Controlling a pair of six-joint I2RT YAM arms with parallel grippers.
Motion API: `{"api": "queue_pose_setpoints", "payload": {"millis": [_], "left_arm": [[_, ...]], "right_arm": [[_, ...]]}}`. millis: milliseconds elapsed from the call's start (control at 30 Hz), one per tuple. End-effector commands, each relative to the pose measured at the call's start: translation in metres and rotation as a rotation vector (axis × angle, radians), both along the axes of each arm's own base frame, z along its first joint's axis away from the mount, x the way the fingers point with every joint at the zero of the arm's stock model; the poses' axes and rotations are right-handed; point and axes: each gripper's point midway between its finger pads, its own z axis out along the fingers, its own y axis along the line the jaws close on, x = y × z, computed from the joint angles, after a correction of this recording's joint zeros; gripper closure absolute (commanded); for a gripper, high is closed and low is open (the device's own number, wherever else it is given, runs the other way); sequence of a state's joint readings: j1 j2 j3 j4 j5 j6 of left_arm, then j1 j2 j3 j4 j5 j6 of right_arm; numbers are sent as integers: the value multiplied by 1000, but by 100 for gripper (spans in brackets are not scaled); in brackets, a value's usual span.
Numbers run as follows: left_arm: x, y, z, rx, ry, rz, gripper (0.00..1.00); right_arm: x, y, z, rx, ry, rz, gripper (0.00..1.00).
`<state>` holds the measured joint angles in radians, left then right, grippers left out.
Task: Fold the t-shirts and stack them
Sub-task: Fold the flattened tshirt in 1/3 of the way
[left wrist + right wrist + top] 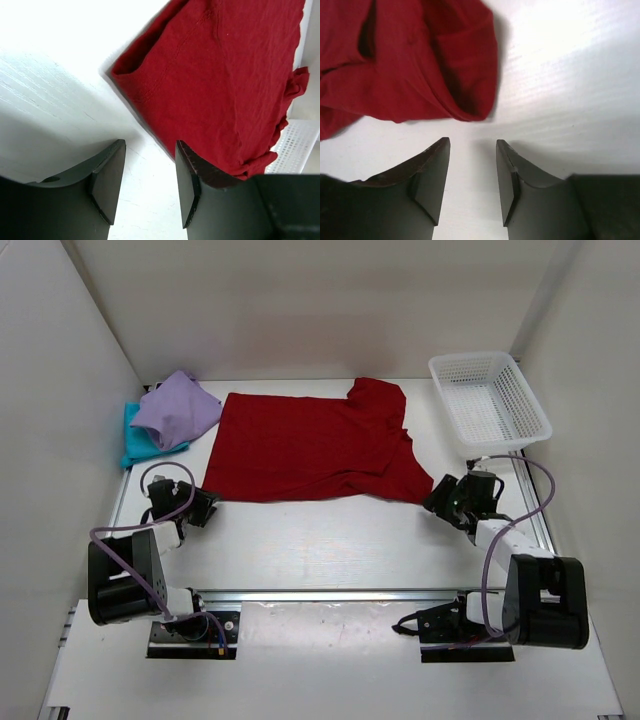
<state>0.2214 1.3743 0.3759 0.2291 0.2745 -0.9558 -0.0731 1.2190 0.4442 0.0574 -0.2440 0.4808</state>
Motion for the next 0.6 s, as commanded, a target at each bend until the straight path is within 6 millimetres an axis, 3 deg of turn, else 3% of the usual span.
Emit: {"api": "queue_pose_setpoints", "payload": {"millis": [0,133,367,567], "left_arm": [[-8,3,-10,-22,21,26,44],[-5,4,-11,-16,19,40,43],[-1,9,-16,-1,21,68,50],[4,9,-17,-2,18,85,49]], "right_arm": [[15,2,9,36,-81,9,59],[16,4,-4,45,-55,9,56],[35,-6,-11,48,-45,-40,61],[44,-4,-12,52,-50,-42,62]]}}
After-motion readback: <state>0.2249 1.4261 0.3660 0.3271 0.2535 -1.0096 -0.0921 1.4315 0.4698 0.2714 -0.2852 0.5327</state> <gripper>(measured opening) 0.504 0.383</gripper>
